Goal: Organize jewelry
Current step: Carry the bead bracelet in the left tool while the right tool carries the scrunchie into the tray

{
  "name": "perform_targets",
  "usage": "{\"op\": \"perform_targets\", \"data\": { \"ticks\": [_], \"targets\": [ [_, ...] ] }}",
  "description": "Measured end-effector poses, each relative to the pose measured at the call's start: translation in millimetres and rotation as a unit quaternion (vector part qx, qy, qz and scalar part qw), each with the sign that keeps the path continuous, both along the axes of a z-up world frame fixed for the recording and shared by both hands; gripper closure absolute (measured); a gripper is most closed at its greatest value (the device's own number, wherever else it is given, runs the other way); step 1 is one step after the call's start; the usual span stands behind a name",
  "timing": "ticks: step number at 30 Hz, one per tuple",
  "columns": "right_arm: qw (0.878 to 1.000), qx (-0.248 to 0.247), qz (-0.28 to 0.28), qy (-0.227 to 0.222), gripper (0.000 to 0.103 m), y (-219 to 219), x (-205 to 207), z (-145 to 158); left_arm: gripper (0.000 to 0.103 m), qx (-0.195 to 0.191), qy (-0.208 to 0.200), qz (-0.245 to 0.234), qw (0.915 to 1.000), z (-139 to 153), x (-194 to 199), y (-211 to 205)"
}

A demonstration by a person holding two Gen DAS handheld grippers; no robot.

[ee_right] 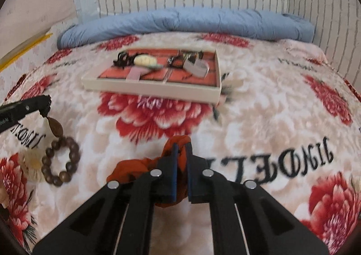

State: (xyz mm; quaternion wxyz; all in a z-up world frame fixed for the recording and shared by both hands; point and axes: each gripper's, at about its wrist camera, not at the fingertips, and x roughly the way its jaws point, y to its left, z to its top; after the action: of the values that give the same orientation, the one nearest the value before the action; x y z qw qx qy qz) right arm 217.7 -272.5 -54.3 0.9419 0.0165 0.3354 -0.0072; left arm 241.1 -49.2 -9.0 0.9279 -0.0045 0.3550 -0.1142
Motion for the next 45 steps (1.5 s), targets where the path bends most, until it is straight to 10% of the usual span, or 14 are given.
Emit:
{"op": "perform_targets", "data": {
  "ticks": [21, 45],
  "targets": [
    [0.996, 0.042, -0.017, -0.078, 0.097, -29.1, 117.5, 74.3, 0.085, -0.025, -0.039, -0.006, 0.9989, 45.5, 113.8, -43.5],
    [0.994, 0.037, -0.074, -0.076, 0.097, -51.8, 242.3, 1.3, 0.084, 0.022, -0.016, -0.020, 0.9994, -10.2, 246.8, -76.9]
  ]
}}
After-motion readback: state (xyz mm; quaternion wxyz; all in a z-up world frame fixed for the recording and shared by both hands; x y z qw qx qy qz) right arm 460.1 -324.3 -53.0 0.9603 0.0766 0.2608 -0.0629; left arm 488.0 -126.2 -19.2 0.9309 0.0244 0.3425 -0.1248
